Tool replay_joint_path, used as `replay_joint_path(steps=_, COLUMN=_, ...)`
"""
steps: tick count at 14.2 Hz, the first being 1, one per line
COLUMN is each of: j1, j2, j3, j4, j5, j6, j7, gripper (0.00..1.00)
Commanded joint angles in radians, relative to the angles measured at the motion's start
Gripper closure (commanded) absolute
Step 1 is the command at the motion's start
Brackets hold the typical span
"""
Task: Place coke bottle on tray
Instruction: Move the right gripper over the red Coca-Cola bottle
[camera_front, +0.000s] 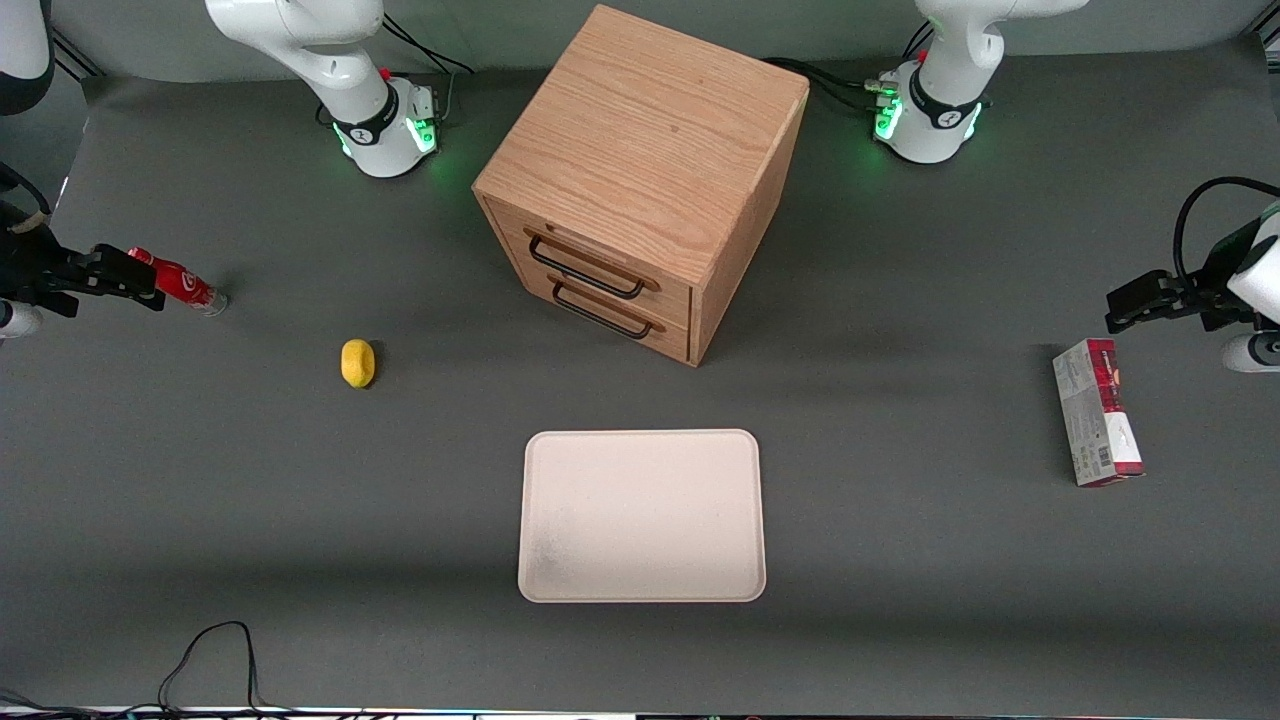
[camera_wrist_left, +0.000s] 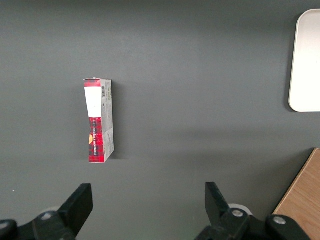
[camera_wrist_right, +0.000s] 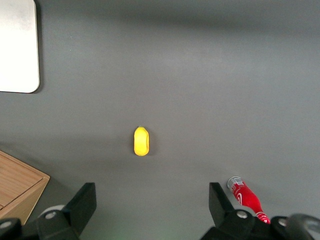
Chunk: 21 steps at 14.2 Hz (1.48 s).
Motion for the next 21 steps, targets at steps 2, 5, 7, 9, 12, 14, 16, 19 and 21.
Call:
replay_joint_path(steps=2, j1=0.001, j2=-0.009, j3=-0.002, j4=-0.005, j5=-0.004, j6=-0.011, j7=0.012, gripper=0.0)
replay_joint_path(steps=5, j1=0.001, j2=-0.009, j3=-0.003, j4=-0.005, j5=-0.002, j6=-0.011, j7=0.006, gripper=0.0)
replay_joint_path(steps=7, j1=-0.007, j2=-0.024, j3=-0.014, j4=-0.022, j5=-0.011, j6=-0.004, j7=-0.067, gripper=0.0)
replay_joint_path(steps=9, j1=0.001, j2=-0.059, j3=-0.11, j4=-0.077, j5=-0.013, j6=0.012, j7=-0.136, gripper=0.0)
replay_joint_path(steps=12, j1=0.001, j2=-0.223, j3=-0.219, j4=-0.322, j5=-0.019, j6=0.146, j7=-0.246, gripper=0.0)
replay_joint_path(steps=14, j1=0.002, j2=-0.332, j3=-0.274, j4=-0.48, j5=-0.071, j6=0.22, j7=-0.263, gripper=0.0)
replay_joint_path(steps=16, j1=0.001, j2=-0.433, j3=-0.298, j4=-0.592, j5=-0.122, j6=0.257, j7=-0.266, gripper=0.0)
replay_joint_path(steps=19, j1=0.002, j2=-0.461, j3=-0.42, j4=-0.607, j5=-0.174, j6=0.275, j7=-0.379, gripper=0.0)
replay_joint_path(steps=21, j1=0.001, j2=-0.44, j3=-0.511, j4=-0.605, j5=-0.174, j6=0.311, j7=-0.491, gripper=0.0)
